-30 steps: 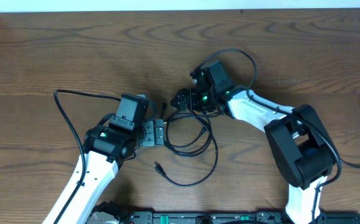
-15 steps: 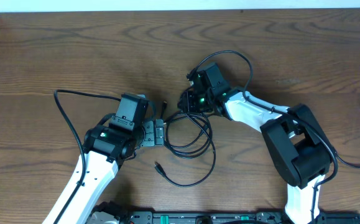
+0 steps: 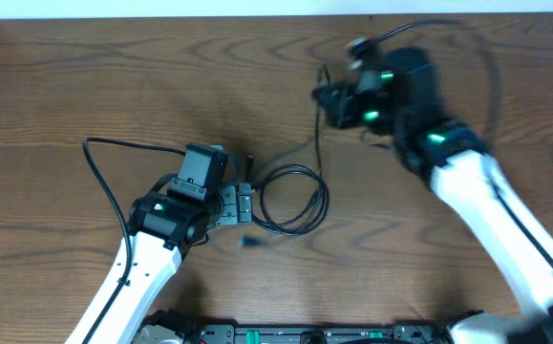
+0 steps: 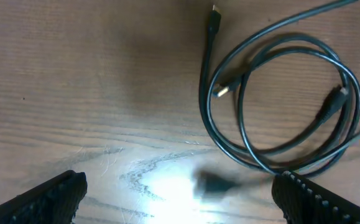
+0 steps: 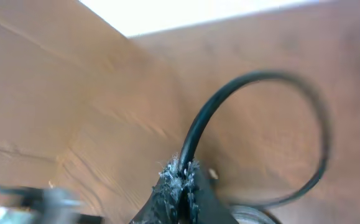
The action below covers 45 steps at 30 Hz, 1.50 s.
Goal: Untangle cables
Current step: 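Pull the cable up and rightward out of the bundle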
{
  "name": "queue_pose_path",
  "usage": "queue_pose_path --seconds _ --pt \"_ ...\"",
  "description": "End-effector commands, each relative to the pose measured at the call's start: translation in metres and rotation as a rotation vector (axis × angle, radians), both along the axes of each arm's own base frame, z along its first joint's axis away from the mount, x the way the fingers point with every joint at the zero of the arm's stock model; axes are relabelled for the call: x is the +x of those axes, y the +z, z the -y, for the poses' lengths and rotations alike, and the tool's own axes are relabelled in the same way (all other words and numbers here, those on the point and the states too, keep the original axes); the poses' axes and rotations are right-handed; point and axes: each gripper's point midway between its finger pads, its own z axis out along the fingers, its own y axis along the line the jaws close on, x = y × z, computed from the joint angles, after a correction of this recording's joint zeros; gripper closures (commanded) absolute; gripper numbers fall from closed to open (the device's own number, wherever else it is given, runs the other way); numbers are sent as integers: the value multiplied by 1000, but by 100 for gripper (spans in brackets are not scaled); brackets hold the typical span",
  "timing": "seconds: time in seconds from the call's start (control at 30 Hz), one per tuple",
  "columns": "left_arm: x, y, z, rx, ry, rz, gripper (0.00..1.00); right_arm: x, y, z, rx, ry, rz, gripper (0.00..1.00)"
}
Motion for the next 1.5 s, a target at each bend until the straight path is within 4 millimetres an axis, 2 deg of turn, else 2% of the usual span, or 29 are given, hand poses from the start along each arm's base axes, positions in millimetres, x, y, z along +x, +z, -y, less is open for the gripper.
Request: queue_pose_path --seconds 0.0,0.17,0.3,0.53,0.87,1.03,1.17,1.47 --pt "5 9 -2 0 14 29 0 -16 72 20 47 -28 167 99" --pt "5 9 -2 0 14 29 0 -44 152 48 116 -76 347 99" --pt "5 9 -2 0 14 29 0 -59 204 68 150 -142 465 99" --pt "5 9 -2 0 14 29 0 -75 277 82 230 -196 669 99" --pt "5 9 -2 0 14 29 0 -91 353 119 356 -387 943 99" --pt "5 9 -2 0 14 29 0 -94 373 153 421 -583 1008 99" --pt "5 9 -2 0 14 29 0 -92 375 179 486 -728 976 99" --pt "5 9 -2 0 14 29 0 -81 364 191 459 -822 935 99"
